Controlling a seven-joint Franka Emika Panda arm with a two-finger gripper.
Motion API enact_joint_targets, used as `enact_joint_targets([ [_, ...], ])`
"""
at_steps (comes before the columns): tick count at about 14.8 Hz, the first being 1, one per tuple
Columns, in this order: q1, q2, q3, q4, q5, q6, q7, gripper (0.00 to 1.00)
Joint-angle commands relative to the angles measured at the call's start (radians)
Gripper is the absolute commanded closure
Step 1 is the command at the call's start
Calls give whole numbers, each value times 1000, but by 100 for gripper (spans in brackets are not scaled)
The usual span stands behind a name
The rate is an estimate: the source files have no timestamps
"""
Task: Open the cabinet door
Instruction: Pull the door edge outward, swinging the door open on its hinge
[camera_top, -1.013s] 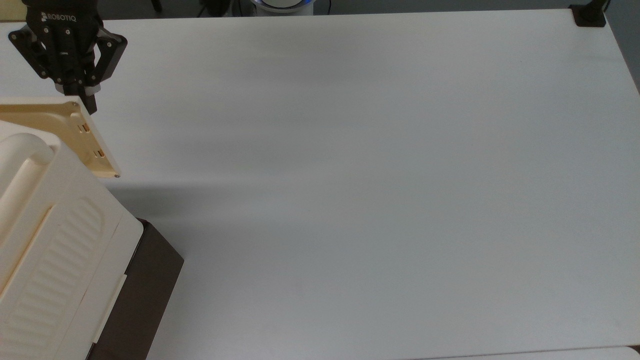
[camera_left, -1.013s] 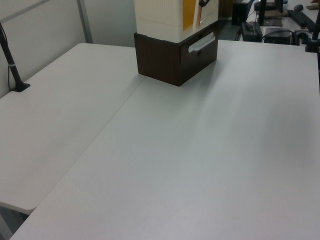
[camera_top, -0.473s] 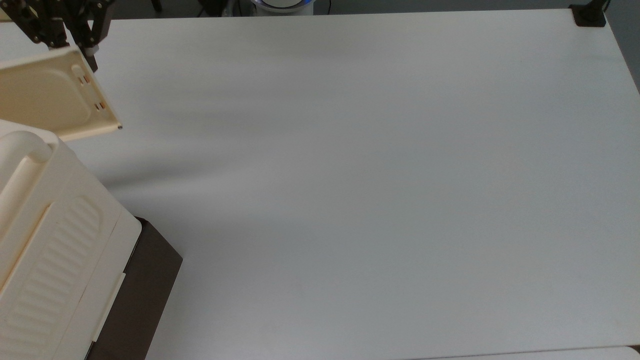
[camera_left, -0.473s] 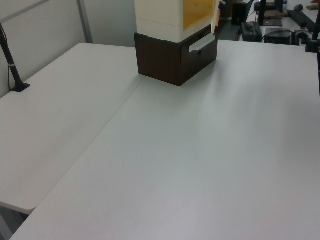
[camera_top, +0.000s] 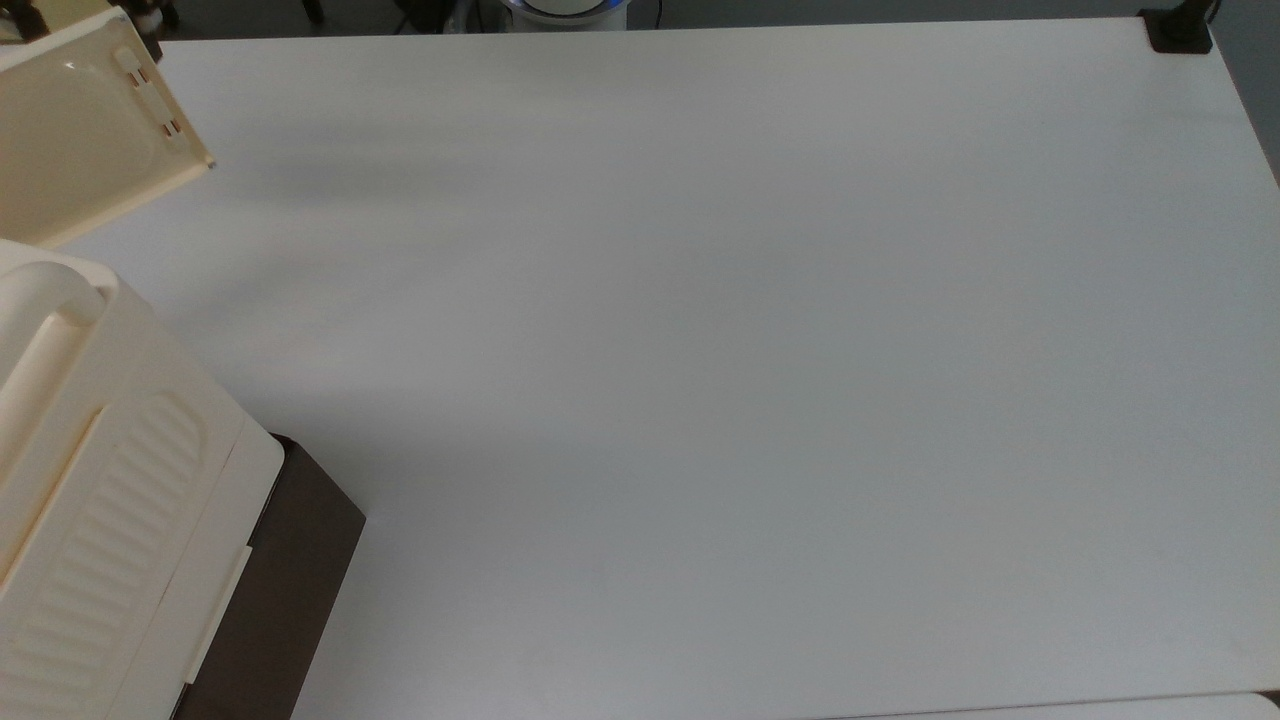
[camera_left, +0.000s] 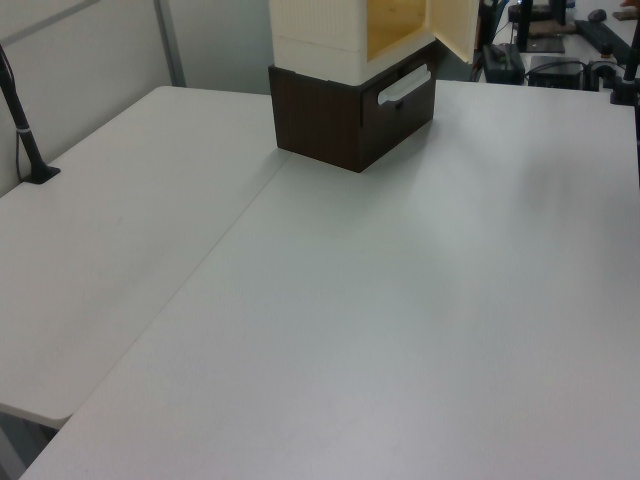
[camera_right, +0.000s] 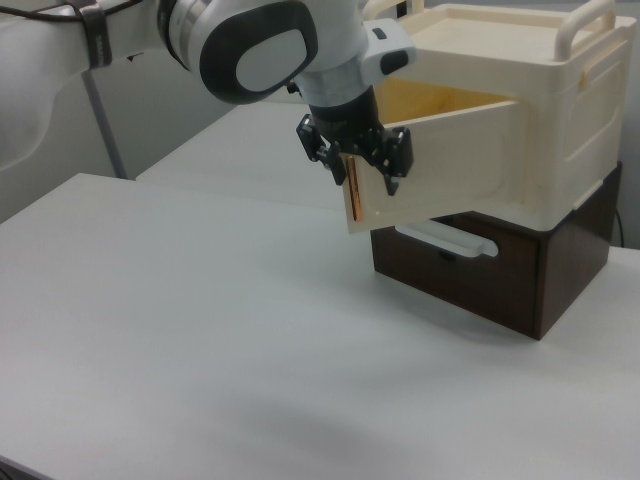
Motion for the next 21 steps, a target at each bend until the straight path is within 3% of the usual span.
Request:
enact_joint_targets([
  [1,-49,-55,1,-31,-10,-61,-66,0],
  [6,-114,-65,0,-26,-56,-101,-77,0],
  [10,-115,-75,-3,-20,-46,-98,-65,0],
  [15,-65,-76,7,-5,17,-89,68,0],
  [21,1,-61,9,-3,17,-9,258,0],
])
